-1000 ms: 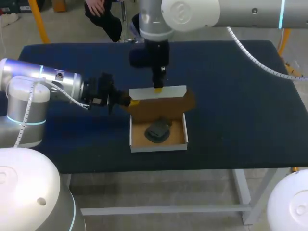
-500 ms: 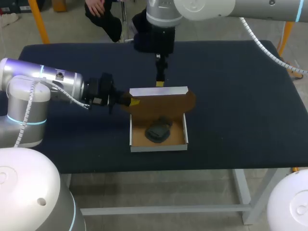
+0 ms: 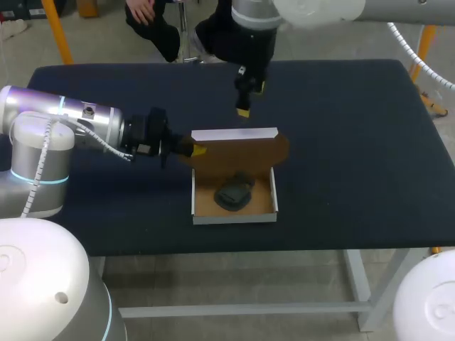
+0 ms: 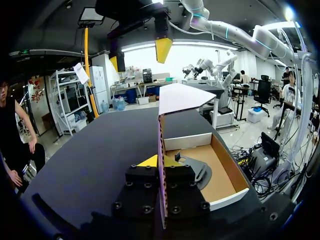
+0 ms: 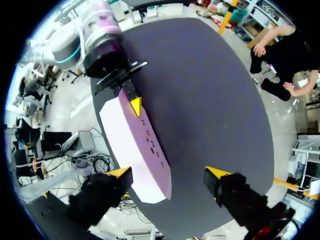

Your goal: Assemble the packaging by folding the flat box into shape, placing the metal phone stand inside, and closing the box properly

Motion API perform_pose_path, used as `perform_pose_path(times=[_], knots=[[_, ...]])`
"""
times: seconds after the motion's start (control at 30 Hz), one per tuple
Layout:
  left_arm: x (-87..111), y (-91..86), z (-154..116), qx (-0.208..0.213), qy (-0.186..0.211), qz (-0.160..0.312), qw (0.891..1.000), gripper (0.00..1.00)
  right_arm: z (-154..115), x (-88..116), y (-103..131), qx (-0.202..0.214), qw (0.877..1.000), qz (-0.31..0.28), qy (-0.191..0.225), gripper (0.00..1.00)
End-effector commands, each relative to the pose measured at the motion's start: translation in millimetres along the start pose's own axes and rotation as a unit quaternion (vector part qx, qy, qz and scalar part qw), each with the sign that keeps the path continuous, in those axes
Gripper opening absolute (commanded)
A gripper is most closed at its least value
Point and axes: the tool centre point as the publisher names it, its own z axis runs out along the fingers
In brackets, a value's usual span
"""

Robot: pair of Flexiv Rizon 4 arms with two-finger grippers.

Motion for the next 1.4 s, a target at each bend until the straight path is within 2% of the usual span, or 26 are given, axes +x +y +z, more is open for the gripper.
perform_pose_path(times=[0.03,0.73,1.07,1.4], knots=[[0.4,0.1,0,0.000,0.000,0.000,1.000,0.00,-3,9,-1,0.040,0.993,0.074,-0.084,1.00],[0.4,0.1,0,0.000,0.000,0.000,1.000,0.00,-3,9,-1,0.040,0.993,0.074,-0.084,1.00],[1.2,2.2,-1,0.003,-0.001,0.008,1.000,0.00,3,4,-20,0.028,0.986,0.164,-0.028,1.00],[7.1,2.5,-1,-0.001,-0.007,0.038,0.999,0.00,8,8,-32,0.031,0.977,0.209,0.004,1.00]])
